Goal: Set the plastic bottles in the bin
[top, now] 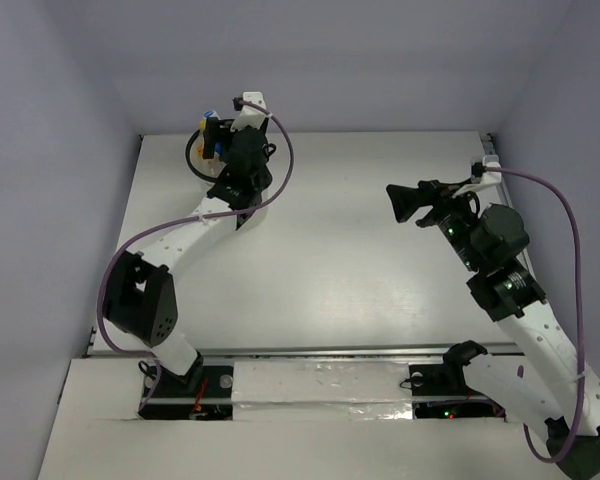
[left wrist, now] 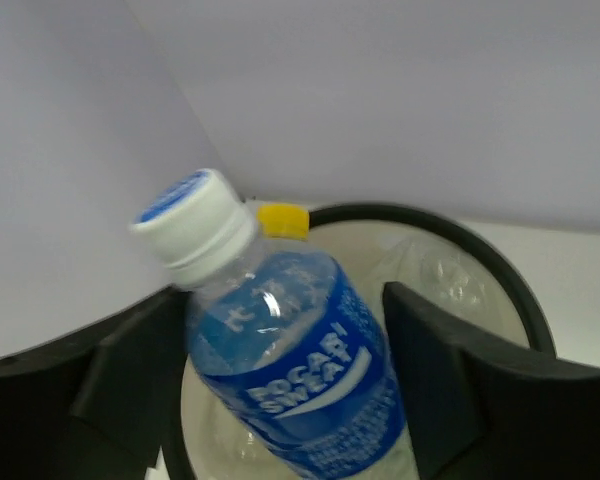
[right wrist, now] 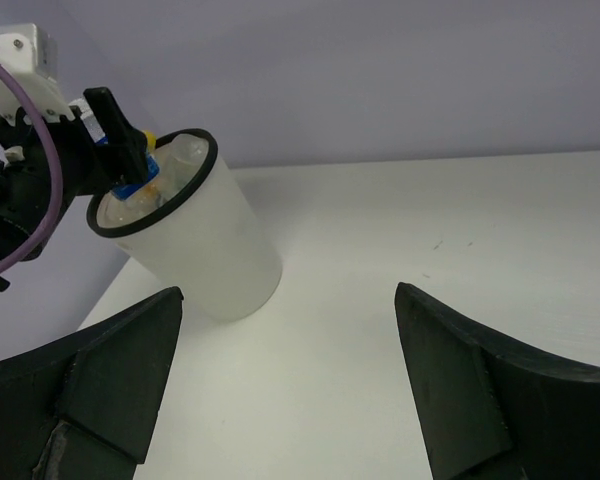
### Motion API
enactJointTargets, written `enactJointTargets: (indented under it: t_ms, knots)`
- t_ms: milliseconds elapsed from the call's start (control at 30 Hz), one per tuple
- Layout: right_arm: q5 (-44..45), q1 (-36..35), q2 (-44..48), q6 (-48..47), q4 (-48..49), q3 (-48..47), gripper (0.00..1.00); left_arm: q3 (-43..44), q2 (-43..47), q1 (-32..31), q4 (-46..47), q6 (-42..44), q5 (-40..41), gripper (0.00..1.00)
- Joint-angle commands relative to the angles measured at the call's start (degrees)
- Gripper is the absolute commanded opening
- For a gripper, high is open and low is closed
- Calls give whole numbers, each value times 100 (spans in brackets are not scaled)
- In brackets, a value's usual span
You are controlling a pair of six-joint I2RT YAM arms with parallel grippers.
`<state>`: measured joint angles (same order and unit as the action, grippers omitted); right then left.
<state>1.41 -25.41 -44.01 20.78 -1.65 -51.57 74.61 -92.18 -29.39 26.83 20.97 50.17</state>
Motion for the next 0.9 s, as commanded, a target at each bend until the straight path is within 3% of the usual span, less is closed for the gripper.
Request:
enactJointTargets:
  t_ms: [0, 33, 133, 533, 733, 800, 867]
  knots:
    - [-88, 18, -37, 6, 367, 7, 92, 132, 174, 47, -713, -557, -51, 75]
    - [-88, 18, -46, 14, 376, 7, 92, 211, 218, 47, -836, -672, -138, 85]
    - [-97, 18, -99, 14, 376, 7, 92, 572, 402, 47, -1346, -1137, -393, 99]
    - [-88, 18, -134, 14, 367, 7, 92, 1161, 1615, 47, -1909, -2299, -1387, 99]
    - [-80, 18, -82, 6, 367, 24, 92, 1197, 2177, 47, -2164, -2729, -1379, 99]
    - [-71, 18, 14, 6, 402, 51, 88, 1039, 2493, 47, -2217, -2887, -1431, 99]
    - [-53, 18, 137, 6, 542, 164, 61, 776, 2922, 47, -2278, -3125, -1397, 99]
